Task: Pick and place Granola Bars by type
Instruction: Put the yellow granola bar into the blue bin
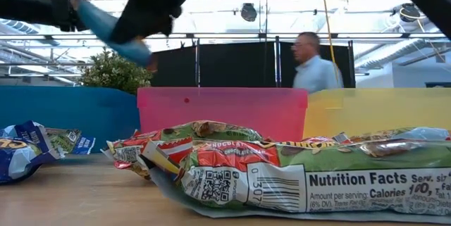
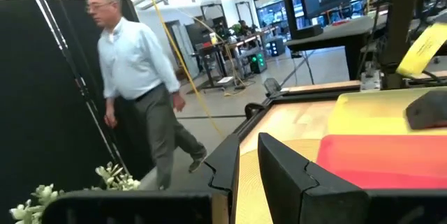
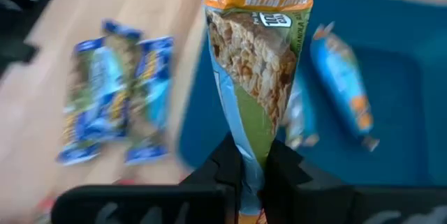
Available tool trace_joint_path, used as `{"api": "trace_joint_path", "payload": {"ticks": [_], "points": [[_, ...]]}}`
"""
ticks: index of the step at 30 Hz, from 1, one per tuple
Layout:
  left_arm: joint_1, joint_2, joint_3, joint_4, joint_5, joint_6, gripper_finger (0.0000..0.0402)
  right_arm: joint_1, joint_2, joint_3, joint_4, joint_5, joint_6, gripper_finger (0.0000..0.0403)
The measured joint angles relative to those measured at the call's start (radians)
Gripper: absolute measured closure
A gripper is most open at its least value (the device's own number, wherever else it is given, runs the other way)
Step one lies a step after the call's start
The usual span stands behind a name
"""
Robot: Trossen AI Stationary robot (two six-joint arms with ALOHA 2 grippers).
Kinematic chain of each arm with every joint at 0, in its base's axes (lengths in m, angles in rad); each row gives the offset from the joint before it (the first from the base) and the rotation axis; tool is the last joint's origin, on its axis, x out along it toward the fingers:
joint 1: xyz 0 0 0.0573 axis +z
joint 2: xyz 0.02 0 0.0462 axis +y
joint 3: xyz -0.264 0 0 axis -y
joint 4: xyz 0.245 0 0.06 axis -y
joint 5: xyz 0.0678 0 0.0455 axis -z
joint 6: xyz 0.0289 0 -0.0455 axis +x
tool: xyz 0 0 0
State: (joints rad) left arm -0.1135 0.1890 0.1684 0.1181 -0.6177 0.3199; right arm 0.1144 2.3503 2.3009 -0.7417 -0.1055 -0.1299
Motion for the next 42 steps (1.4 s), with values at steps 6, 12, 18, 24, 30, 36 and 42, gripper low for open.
{"api": "trace_joint_path", "payload": {"ticks": [6,12,18,24,30,36,42], "points": [[0.001,0.0,0.0,0.0,-0.013,0.016,0.0339,-0.037,0.064,0.046,0.136,-0.002,-0.041,0.0382],[0.001,0.0,0.0,0.007,-0.02,0.035,0.0339,-0.075,0.116,0.045,0.28,-0.036,-0.043,0.0382],[0.001,0.0,0.0,0.011,-0.022,0.07,0.0339,-0.111,0.198,0.045,0.298,-0.135,0.003,0.0382],[0.001,0.0,0.0,0.012,-0.055,0.087,0.0339,-0.137,0.216,0.044,0.319,-0.135,0.002,0.0382],[0.001,0.0,0.0,0.013,-0.064,0.097,0.0339,-0.147,0.218,0.044,0.297,-0.136,-0.036,0.037],[0.001,0.0,0.0,0.014,-0.064,0.093,0.0339,-0.141,0.216,0.044,0.297,-0.135,-0.067,0.0315],[0.001,0.0,0.0,0.013,-0.064,0.079,0.0339,-0.141,0.21,0.044,0.291,-0.134,-0.041,0.0275]]}}
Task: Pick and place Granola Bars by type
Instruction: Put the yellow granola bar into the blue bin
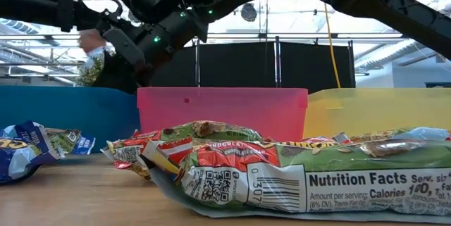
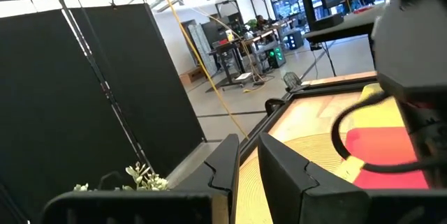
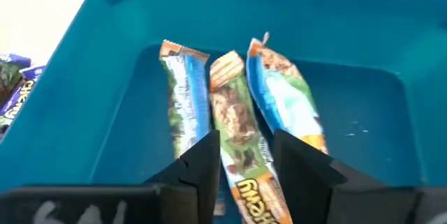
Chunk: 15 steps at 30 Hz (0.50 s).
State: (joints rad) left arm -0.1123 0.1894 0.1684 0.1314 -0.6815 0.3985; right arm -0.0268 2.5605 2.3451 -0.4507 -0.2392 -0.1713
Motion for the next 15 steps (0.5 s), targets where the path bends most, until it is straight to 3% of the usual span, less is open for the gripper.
{"api": "trace_joint_path", "payload": {"ticks": [3,6,12,15], "points": [[0.0,0.0,0.0,0.0,0.0,0.0,0.0339,0.001,-0.019,0.0,-0.061,0.01,0.001,0.0272],[0.0,0.0,0.0,0.0,0.0,0.006,0.0339,0.014,-0.076,-0.001,-0.176,0.085,-0.013,0.0276],[0.0,0.0,0.001,0.001,0.008,0.011,0.0339,0.116,-0.295,0.003,-0.611,0.402,-0.076,0.029],[0.0,0.0,0.001,0.002,0.009,0.0,0.0339,0.187,-0.38,0.002,-0.841,0.491,0.044,0.0299]]}}
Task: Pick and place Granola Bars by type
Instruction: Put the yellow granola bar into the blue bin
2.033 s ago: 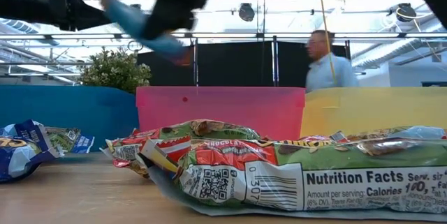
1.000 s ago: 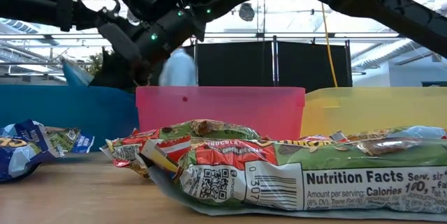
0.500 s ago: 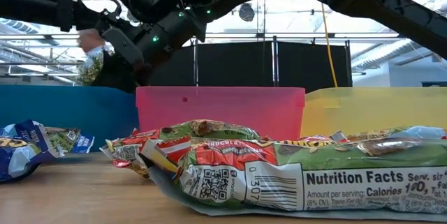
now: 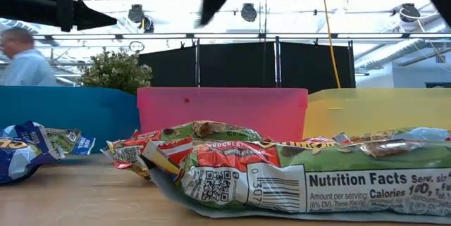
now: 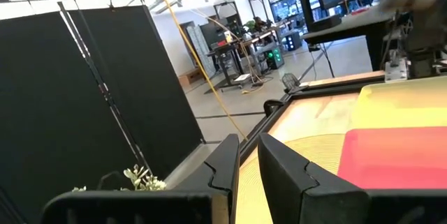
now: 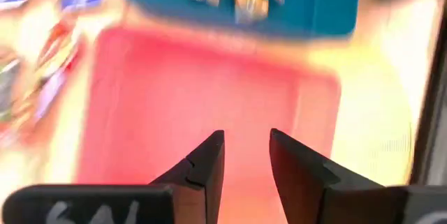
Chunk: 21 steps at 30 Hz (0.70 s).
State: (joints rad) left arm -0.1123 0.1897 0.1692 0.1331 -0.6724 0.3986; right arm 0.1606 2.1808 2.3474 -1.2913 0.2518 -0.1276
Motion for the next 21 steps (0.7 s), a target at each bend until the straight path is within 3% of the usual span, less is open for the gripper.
{"api": "trace_joint_path", "payload": {"ticks": [4,8,17,21], "points": [[0.0,0.0,0.0,0.0,0.0,-0.016,0.0339,0.107,-0.077,0.0,-0.187,0.01,0.263,0.0309],[0.0,0.0,0.0,0.0,0.0,-0.02,0.0339,0.22,-0.091,-0.034,-0.261,0.01,0.451,0.0311],[0.0,0.0,0.0,0.0,0.001,-0.037,0.0339,0.334,-0.089,-0.245,-0.124,0.01,0.672,0.0284],[0.0,0.0,0.0,-0.001,0.001,-0.036,0.0339,0.354,-0.09,-0.388,-0.001,-0.063,0.727,0.0248]]}}
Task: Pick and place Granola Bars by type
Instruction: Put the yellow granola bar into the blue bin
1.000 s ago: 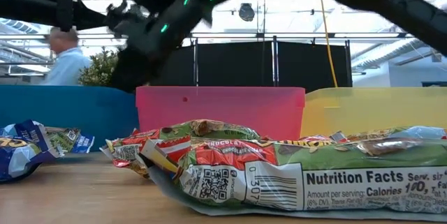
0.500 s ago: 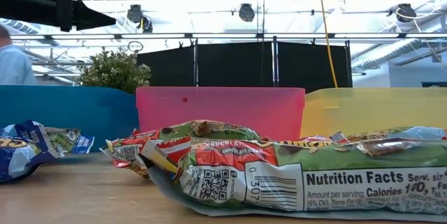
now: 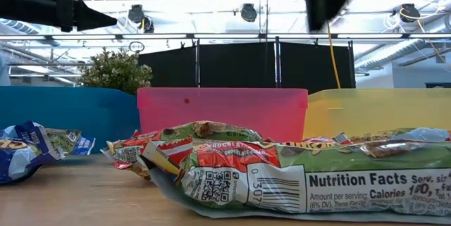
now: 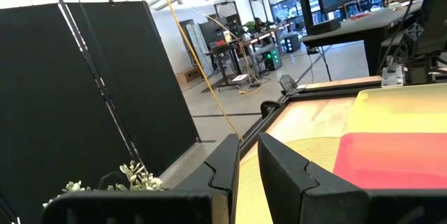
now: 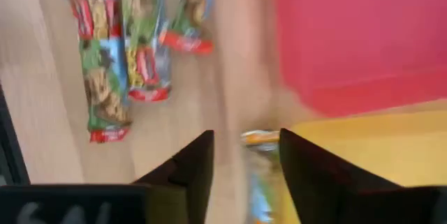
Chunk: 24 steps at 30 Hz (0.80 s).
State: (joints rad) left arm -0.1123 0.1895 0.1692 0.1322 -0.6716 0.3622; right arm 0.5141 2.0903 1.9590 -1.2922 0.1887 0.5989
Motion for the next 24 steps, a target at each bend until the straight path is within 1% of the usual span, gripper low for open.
{"api": "trace_joint_path", "payload": {"ticks": [3,7,9,11,15,24], "points": [[0.0,0.0,0.0,0.0,0.0,-0.002,0.0339,0.009,0.001,-0.097,0.063,-0.034,0.023,0.0209],[0.0,0.0,0.0,-0.007,0.0,-0.034,0.0339,0.031,0.001,-0.206,0.045,-0.035,0.1,0.0159],[0.0,0.0,0.0,-0.01,0.0,-0.048,0.0339,0.039,0.001,-0.237,0.043,-0.061,0.134,0.0142],[0.0,0.0,0.0,-0.01,0.0,-0.054,0.0339,0.049,0.001,-0.257,0.046,-0.065,0.158,0.0131],[0.0,0.0,0.0,-0.01,0.0,-0.053,0.0339,0.065,0.0,-0.274,0.051,-0.06,0.168,0.0128],[0.0,0.0,0.0,-0.01,0.0,-0.053,0.0339,0.062,0.0,-0.323,0.047,-0.058,0.154,0.0148]]}}
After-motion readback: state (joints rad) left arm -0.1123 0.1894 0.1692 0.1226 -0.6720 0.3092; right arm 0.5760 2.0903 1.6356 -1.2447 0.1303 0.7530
